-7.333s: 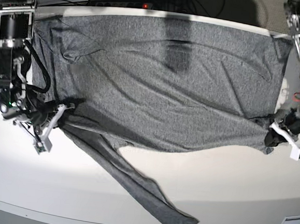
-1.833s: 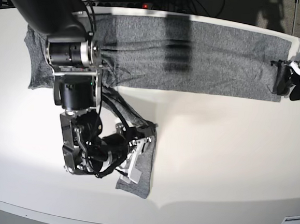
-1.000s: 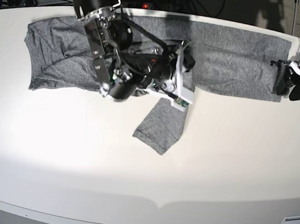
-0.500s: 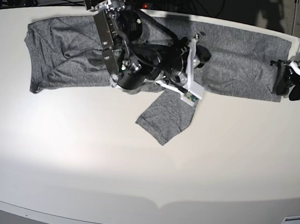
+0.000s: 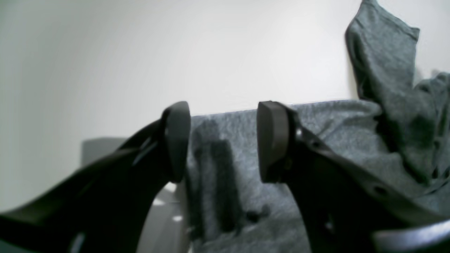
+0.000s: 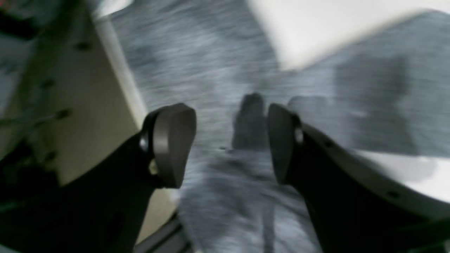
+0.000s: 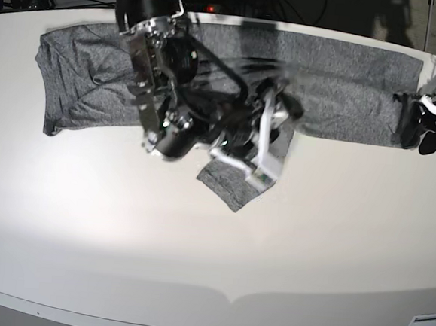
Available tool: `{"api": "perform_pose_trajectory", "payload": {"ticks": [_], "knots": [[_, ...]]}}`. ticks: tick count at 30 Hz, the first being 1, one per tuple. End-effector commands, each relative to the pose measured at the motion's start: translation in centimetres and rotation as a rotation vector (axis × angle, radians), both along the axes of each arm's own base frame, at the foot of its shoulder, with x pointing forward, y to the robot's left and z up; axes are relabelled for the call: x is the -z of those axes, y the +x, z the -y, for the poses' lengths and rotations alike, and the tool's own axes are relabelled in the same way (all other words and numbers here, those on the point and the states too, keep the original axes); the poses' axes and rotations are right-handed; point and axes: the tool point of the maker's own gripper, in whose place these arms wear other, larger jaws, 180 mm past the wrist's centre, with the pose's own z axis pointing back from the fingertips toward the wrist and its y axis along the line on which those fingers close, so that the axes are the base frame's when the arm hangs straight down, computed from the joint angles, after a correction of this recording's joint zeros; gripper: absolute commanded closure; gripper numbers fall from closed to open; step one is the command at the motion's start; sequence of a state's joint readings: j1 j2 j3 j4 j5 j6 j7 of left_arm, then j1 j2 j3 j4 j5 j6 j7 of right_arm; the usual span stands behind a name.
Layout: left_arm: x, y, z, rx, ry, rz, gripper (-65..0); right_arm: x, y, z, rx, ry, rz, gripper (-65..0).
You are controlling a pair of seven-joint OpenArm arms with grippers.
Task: Fold the T-shirt properly
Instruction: 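Grasp the sleeve cuff with the right gripper and lay it across the shirt, then press the folded sleeve flat with the left gripper, then withdraw it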
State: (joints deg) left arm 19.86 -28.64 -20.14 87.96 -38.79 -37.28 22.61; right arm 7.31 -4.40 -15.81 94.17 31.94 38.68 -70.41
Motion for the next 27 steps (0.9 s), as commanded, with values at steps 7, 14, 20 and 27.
{"api": "perform_pose_trajectory", "payload": {"ticks": [7,14,20,27], "knots": [[-5.7,1.8,4.9,0.073,-0.034,0.199,-30.0,-1.0,6.5,8.8,0.231,-0.103,0.106,-36.2],[-5.4,1.7,13.6,0.227,-0.070,0.223,-30.0,0.6,7.6,23.0,0.494,-0.302,0.095,-36.2],[-4.4,3.4,22.1,0.292,-0.032,0.214,-30.0,1.6,5.0,31.6,0.640,-0.423,0.048,-36.2],[-5.5,5.6,27.8,0.327,0.038,0.272,-30.0,2.6,1.2,37.3,0.759,-0.491,-0.003,-36.2]]}}
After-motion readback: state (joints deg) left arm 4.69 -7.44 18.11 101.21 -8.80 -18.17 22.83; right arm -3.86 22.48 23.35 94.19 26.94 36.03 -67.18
